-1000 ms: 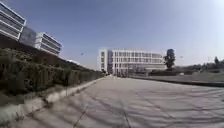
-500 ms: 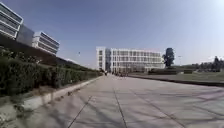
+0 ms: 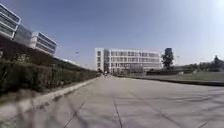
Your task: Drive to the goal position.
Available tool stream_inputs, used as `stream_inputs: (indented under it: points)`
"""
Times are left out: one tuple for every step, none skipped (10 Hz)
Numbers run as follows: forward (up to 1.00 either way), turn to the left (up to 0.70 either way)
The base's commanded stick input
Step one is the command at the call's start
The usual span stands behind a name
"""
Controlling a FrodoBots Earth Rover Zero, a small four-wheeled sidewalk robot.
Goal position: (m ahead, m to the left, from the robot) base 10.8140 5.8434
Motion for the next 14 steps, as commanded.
stream_inputs:
  points:
    - [1.00, 0.02]
    - [1.00, 0.02]
    - [1.00, 0.02]
    - [1.00, 0.10]
    - [1.00, 0.21]
    - [1.00, 0.21]
    - [1.00, 0.21]
    - [1.00, 0.22]
    - [1.00, 0.30]
    - [1.00, 0.32]
    - [1.00, 0.35]
    - [1.00, 0.37]
    - [1.00, 0.38]
    - [1.00, 0.40]
